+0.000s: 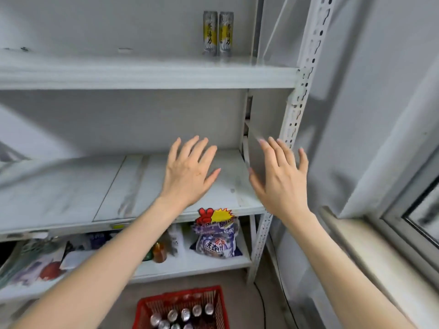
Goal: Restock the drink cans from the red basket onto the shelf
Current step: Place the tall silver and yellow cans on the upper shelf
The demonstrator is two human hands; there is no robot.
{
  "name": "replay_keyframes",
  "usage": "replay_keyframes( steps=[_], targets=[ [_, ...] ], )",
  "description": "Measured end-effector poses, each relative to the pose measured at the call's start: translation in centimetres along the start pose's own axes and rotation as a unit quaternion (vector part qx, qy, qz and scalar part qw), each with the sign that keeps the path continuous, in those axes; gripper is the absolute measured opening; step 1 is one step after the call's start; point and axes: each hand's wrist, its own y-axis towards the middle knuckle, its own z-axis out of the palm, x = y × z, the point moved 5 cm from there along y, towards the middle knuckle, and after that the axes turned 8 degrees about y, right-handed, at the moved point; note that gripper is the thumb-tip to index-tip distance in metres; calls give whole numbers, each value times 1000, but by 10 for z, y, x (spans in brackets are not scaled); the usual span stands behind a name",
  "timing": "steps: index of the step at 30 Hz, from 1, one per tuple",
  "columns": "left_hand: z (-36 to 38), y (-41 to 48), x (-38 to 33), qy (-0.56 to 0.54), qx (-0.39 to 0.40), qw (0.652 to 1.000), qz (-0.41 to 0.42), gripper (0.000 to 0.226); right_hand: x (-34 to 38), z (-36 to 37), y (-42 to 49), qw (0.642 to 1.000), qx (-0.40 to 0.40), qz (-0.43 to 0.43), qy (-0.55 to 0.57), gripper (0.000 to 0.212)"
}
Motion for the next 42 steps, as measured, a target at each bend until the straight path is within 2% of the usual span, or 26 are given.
replay_keyframes(
  steps=[6,10,15,21,30,34,42],
  targets=[
    [21,-117,-38,-50,99,994,-3,55,19,19,-125,996,69,54,-2,61],
    [29,-193,-56,-75,127,989,5,54,35,34,-200,989,123,88,-1,63],
    [45,-284,-84,-92,198,976,7,54,53,57,-287,968,220,120,3,68],
    [63,-364,-110,-102,269,958,-4,54,61,86,-370,946,292,140,14,68],
    [118,-455,-115,-87,334,939,-12,48,67,147,-453,911,381,150,33,69],
    [159,-484,-115,-90,373,923,-17,56,71,188,-485,898,410,152,50,71],
    [260,-518,-129,-102,415,904,12,52,59,285,-521,873,454,163,70,70]
  ],
)
